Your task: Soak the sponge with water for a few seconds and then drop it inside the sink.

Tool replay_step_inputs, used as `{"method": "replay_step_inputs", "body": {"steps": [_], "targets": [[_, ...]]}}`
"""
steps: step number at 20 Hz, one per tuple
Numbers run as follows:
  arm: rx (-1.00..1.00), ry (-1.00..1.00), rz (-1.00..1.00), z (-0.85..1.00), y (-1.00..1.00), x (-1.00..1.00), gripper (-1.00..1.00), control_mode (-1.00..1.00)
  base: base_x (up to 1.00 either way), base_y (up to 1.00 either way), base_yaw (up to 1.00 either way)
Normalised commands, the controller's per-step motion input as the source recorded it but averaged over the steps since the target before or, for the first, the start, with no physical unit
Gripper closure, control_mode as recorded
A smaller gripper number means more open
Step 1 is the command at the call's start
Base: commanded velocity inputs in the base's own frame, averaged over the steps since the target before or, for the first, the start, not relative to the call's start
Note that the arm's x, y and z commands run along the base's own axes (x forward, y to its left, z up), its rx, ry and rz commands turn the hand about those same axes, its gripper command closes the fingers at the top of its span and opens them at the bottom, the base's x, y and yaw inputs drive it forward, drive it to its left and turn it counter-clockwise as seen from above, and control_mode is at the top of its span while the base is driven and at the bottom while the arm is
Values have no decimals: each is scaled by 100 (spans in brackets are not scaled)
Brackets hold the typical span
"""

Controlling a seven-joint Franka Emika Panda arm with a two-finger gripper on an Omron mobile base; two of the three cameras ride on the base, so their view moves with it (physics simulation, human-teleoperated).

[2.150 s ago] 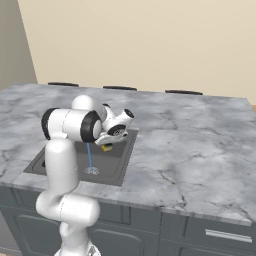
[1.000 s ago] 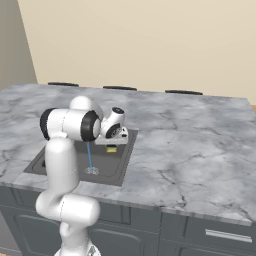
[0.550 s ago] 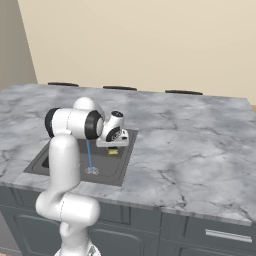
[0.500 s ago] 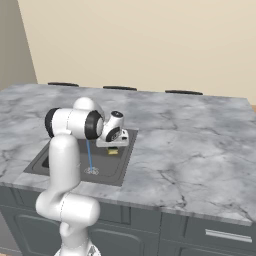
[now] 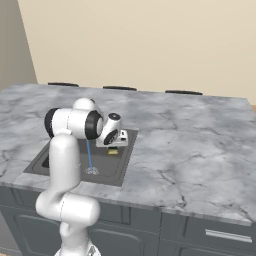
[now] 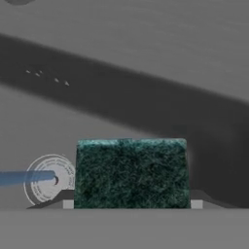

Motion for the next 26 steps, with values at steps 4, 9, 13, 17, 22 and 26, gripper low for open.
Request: {"method": "replay_step_inputs", "body": {"steps": [4, 9, 13, 17, 22, 26], "targets": [[0, -11, 3, -7, 27, -7, 100, -100, 0, 0, 0], [0, -5, 1, 21, 20, -28, 100, -100, 0, 0, 0], [-3, 0, 0, 0, 0, -2, 100, -100, 0, 0, 0], [-4, 0, 0, -21, 1, 0, 100, -100, 0, 0, 0], [0, -2, 0, -28, 23, -10, 100, -100, 0, 0, 0], [0, -4, 2, -16, 24, -16, 100, -100, 0, 0, 0]]}}
